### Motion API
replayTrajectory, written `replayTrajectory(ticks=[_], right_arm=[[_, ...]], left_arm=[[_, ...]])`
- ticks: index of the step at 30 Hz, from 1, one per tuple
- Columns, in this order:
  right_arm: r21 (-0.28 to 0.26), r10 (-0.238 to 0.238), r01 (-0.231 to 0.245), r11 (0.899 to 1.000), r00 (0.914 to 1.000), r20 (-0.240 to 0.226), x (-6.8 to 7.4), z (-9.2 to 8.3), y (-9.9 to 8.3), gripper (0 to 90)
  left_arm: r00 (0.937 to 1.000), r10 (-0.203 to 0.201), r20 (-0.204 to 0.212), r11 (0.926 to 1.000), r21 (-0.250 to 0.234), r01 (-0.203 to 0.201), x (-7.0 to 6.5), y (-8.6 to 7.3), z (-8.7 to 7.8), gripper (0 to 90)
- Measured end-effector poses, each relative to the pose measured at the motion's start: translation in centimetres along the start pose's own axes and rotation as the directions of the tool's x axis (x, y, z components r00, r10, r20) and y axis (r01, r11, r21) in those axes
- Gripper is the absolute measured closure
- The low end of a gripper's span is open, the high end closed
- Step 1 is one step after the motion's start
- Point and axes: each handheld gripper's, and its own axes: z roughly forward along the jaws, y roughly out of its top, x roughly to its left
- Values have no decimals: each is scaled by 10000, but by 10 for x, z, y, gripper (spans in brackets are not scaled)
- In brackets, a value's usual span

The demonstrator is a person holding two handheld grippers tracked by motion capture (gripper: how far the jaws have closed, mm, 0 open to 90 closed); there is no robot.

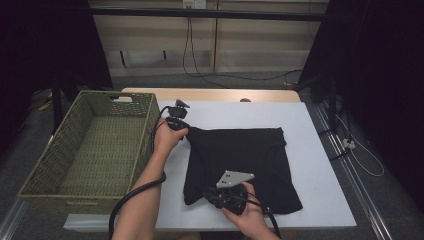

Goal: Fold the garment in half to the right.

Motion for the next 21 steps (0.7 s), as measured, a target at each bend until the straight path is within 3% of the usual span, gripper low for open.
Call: replayTrajectory(ticks=[9,15,21], right_arm=[[-90,-149,146,9999,9993,-348,8,3,5,816],[133,-160,167,9998,9985,-529,9,7,2,819],[130,-118,125,9998,9984,-556,8,8,2,820]], left_arm=[[9994,180,-290,9998,-104,-183,5,23,-20,856],[9983,172,-563,9998,-26,-174,11,23,-11,856],[9993,-58,-365,10000,-75,56,16,17,-7,849]])
